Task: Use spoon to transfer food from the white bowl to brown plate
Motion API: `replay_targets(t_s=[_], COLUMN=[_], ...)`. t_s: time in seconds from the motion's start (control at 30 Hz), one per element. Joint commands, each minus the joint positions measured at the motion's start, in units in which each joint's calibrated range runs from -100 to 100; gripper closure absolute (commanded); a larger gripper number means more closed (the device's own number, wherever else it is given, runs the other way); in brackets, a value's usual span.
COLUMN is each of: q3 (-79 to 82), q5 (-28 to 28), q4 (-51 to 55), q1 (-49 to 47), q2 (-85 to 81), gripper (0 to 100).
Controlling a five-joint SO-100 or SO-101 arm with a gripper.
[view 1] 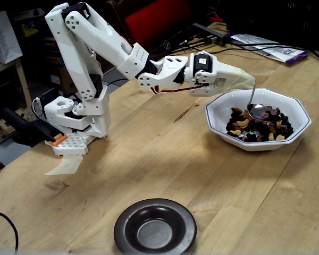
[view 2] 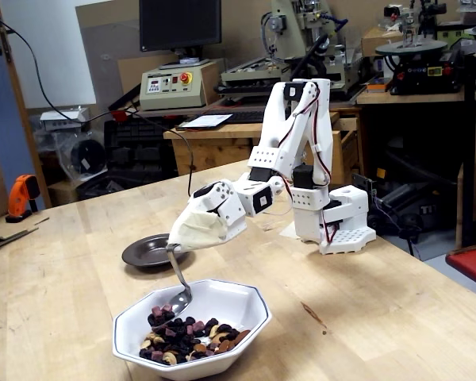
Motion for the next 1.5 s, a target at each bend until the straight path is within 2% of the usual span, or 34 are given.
replay_targets(t_s=[0.0,0.13,0.5,0.93,1.47], q3=[-1.22,-1.31,-0.95,-0.42,-0.16], q5=[0.05,0.10,0.10,0.10,0.10], q4=[-1.30,-1.70,-1.07,-1.07,-0.91], q1=[0.47,0.76,9.35,24.02,34.10], q2=[-4.22,-4.82,-13.89,-14.31,-14.31], gripper=[95,95,96,96,96])
